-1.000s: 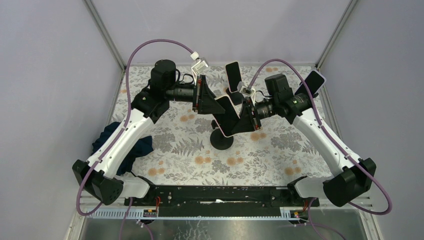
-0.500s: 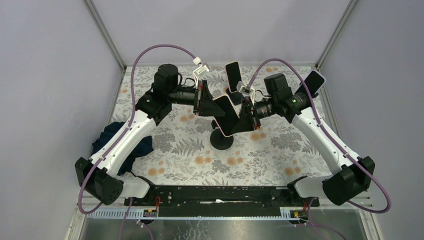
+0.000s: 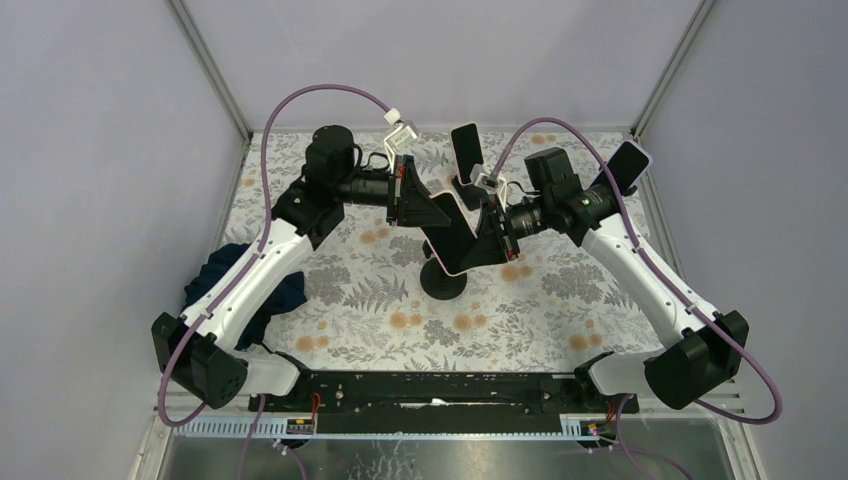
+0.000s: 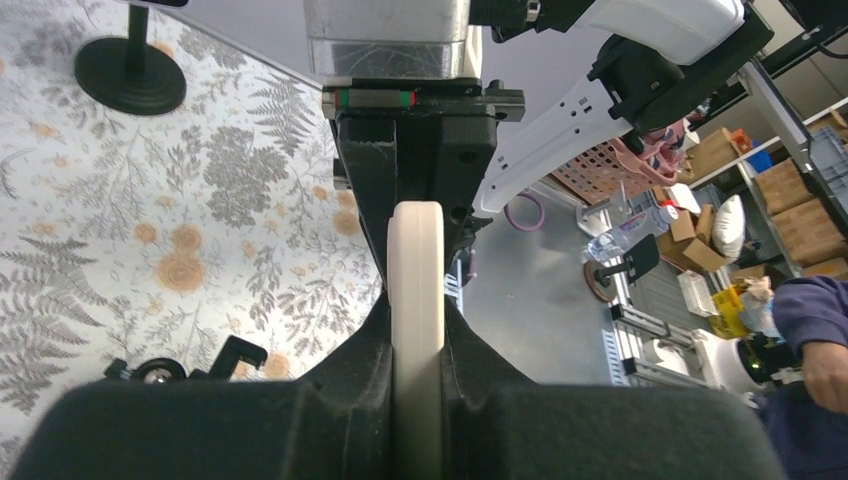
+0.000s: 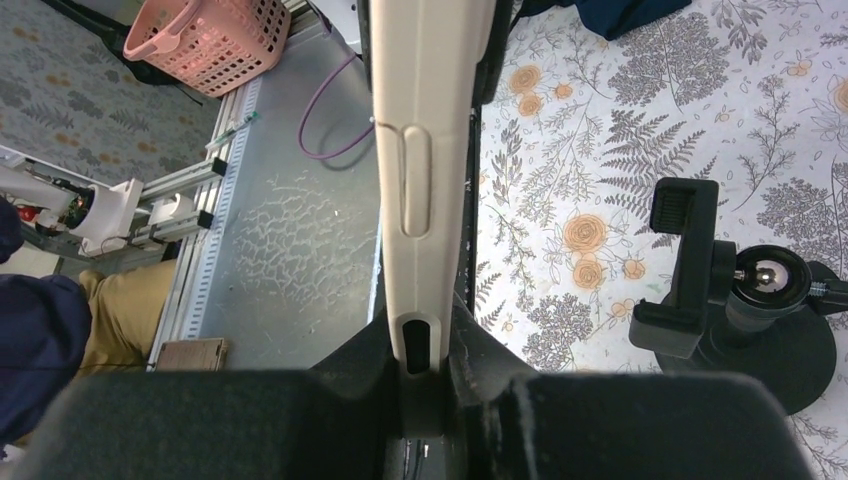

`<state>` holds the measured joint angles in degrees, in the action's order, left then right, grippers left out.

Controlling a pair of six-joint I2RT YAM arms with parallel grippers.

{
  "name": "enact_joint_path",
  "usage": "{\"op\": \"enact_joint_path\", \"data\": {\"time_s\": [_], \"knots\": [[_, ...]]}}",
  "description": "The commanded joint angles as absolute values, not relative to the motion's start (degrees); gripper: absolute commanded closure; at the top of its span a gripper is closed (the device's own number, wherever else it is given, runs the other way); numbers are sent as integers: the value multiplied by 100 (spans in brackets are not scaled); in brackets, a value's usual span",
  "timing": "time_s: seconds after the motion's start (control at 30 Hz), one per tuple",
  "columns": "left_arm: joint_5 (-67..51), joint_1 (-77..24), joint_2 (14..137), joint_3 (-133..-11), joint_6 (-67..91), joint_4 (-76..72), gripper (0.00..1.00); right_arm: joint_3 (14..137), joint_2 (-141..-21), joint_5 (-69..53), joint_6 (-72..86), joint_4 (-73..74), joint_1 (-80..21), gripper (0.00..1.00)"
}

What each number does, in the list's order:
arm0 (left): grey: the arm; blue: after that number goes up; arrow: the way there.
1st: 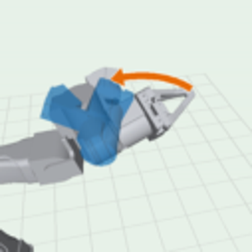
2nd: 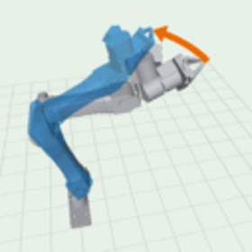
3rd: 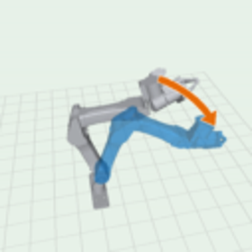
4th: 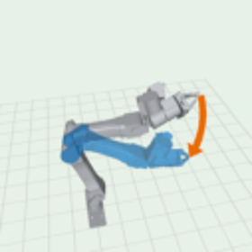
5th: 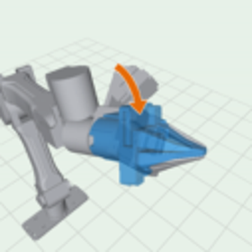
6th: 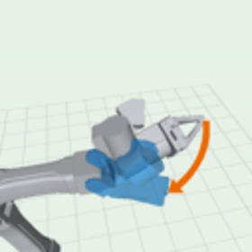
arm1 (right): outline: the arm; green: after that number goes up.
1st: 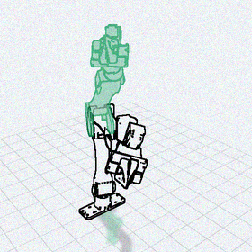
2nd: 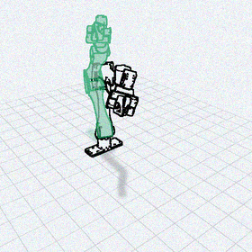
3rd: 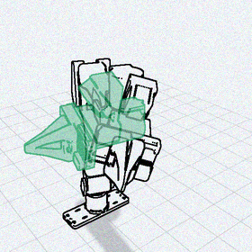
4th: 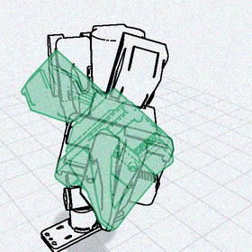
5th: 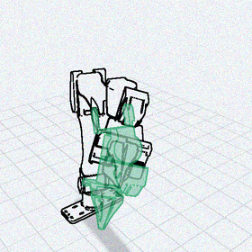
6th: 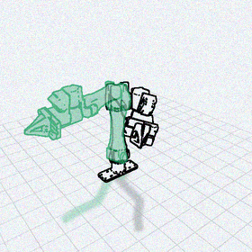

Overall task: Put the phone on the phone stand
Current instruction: Install the phone on the phone stand.

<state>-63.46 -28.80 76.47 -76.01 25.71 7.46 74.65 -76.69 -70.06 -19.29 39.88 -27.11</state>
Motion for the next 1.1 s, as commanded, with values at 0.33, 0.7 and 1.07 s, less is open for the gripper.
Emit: {"op": "enact_joint_path", "data": {"time_s": [0.33,0.7,1.07], "knots": [[-6415,-2626,7650,-7870,1088,2056,100,8081,-7596,-6476,-2506,4477,-2741,42],[-6091,-1432,6523,-7374,-594,3157,100,7424,-7301,-3867,-1436,3506,-2349,44],[-6315,-1433,5990,-6992,-1693,3018,100,7594,-7772,-2638,-1253,3490,-3714,35]]}}
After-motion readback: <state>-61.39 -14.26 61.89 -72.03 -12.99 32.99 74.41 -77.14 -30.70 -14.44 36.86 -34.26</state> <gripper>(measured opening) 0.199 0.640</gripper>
